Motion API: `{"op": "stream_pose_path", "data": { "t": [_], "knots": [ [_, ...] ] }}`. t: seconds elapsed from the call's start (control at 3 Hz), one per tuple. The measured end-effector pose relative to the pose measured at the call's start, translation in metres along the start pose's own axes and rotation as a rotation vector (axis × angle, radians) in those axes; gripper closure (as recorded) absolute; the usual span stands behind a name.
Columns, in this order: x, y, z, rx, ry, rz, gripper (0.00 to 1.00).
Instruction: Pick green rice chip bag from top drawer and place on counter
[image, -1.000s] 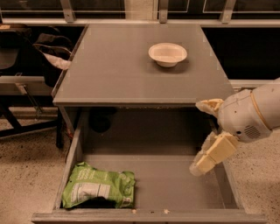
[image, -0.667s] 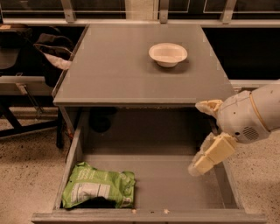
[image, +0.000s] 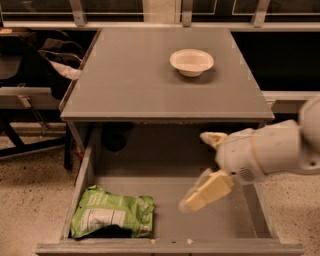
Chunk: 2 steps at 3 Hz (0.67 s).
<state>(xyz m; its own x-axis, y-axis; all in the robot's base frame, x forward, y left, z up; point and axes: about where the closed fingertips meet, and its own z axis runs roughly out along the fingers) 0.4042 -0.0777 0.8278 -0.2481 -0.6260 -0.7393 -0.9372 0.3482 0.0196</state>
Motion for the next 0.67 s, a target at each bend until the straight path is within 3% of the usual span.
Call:
{"op": "stream_pose_path", "data": {
  "t": [0.33,0.67],
  "knots": [
    [-0.004,0.009,0.028,-0.031,-0.026,0.004,0.00],
    [-0.015,0.016,0.071,-0.052,-0.030,-0.028,0.00]
  ]
}}
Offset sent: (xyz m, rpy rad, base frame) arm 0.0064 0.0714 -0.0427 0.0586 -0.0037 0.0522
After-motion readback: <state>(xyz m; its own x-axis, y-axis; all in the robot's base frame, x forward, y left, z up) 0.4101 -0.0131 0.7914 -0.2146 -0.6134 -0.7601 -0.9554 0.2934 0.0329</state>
